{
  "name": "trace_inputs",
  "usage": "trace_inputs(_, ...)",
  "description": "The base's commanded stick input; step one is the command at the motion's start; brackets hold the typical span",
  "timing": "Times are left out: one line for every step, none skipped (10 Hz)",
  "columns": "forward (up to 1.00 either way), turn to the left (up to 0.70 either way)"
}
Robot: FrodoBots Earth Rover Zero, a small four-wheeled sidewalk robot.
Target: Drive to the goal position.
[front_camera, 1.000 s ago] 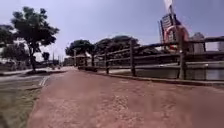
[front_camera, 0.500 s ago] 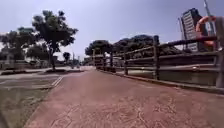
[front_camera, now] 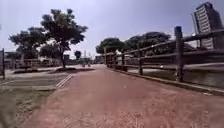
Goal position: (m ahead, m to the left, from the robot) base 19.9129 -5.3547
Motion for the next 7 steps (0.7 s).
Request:
trace_inputs(1.00, 0.01)
trace_inputs(1.00, 0.01)
trace_inputs(1.00, 0.01)
trace_inputs(1.00, 0.12)
trace_inputs(1.00, 0.33)
trace_inputs(1.00, 0.40)
trace_inputs(1.00, 0.41)
